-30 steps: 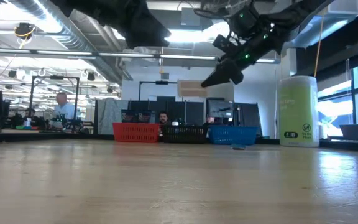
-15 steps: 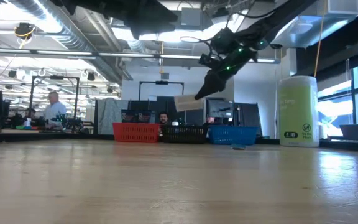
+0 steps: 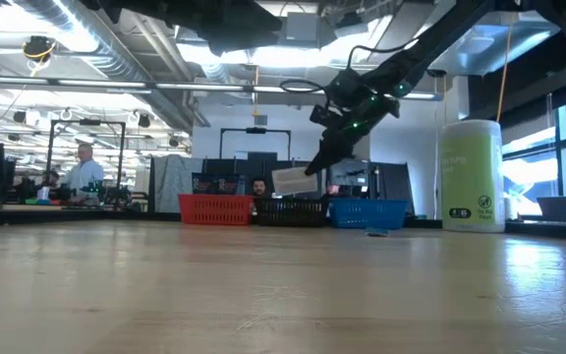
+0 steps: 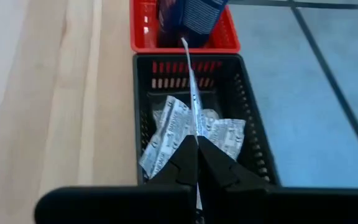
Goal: Pick & Place Travel size toiletries
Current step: Put the white bandage pack into the black bin, then put the black comb into the blue bin
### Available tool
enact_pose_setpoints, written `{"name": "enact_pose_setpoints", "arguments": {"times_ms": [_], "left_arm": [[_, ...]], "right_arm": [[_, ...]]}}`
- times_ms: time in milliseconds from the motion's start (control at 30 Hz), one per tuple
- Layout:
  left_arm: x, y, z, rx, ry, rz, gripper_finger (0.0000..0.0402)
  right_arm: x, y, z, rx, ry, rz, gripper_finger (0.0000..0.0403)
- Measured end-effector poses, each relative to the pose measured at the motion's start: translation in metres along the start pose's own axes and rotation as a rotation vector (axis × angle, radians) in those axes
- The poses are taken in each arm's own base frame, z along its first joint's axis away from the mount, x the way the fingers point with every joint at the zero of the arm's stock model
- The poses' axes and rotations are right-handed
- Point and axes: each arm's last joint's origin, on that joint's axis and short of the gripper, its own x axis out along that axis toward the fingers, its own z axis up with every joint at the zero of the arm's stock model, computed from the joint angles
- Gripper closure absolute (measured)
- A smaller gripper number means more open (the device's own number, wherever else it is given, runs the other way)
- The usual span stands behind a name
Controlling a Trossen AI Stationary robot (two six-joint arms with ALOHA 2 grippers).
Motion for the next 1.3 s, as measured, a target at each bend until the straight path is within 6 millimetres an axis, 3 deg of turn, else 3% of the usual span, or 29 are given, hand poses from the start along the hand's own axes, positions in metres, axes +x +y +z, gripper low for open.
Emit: {"name": "enact_pose_setpoints", "arguments": {"times_ms": [467,633,800,1033,1167,1300], "left_arm": [[0.0,0.0,0.001,-0.004,-0.008,0.001,0.0196],[0.0,0.0,0.001,-0.004,-0.007,0.001,0.0196],[0.0,0.0,0.001,-0.004,-0.007,0.001,0.0196],[0.0,0.0,0.001,-0.004,-0.007,0.001,0.0196],[0.0,0.0,0.001,0.034,-0.007,0.001,0.0196],[0.0,0.0,0.0,0.051,0.003,0.0,0.0196]], "right_arm": [[0.012,-0.004,-0.013,0.07,0.039,0.017,0.0393],[0.012,-0.004,-0.013,0.072,0.04,0.017,0.0346],[0.012,-0.004,-0.013,0.076,0.047,0.008,0.0275],[0.003,-0.01,0.002,0.108,0.097,-0.004,0.0184],[-0.009,-0.007,0.017,0.123,0.172,0.044,0.0168],[-0.018,0.005,0.02,0.172,0.302,0.123,0.0192]]}}
